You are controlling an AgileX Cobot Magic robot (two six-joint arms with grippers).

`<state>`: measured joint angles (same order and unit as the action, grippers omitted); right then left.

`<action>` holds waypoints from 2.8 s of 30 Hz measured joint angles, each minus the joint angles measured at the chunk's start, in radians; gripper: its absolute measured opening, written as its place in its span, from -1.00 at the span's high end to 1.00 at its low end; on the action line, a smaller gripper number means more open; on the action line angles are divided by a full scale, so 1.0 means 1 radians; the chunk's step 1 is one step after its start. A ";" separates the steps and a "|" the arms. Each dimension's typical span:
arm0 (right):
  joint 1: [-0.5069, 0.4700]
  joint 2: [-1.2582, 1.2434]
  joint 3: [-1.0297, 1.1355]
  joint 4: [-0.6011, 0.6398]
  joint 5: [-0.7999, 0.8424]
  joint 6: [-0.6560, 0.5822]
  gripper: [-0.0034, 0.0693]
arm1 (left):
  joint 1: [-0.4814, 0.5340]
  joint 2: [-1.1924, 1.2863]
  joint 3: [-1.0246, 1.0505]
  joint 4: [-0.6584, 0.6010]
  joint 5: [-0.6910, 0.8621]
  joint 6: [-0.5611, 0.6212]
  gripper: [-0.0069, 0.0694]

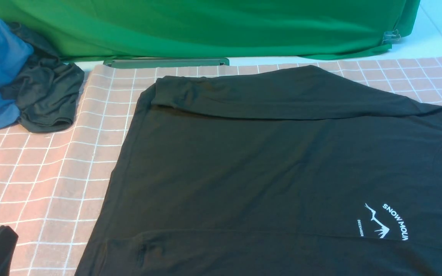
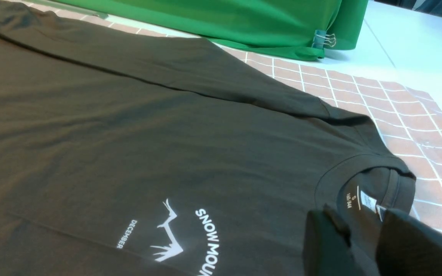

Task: Fold a long-sleeved shirt over a pink coffee tablecloth.
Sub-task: 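Grasp the left edge of the dark T-shirt lying flat on the table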

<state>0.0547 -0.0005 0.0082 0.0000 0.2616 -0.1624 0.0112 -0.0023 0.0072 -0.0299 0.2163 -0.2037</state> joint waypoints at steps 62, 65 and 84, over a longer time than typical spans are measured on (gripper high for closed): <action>0.316 0.734 -0.692 0.188 0.395 0.155 0.81 | -0.360 1.416 -0.638 0.136 0.413 -0.360 0.63; 0.339 0.739 -0.692 0.193 0.363 0.152 0.81 | -0.360 1.416 -0.638 0.138 0.359 -0.360 0.35; 0.350 0.739 -0.692 0.207 0.320 0.150 0.81 | -0.362 1.513 -0.643 0.149 0.322 -0.368 -0.28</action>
<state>0.4046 0.7389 -0.6837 0.2071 0.5820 -0.0119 -0.3504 1.5110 -0.6361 0.1195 0.5384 -0.5717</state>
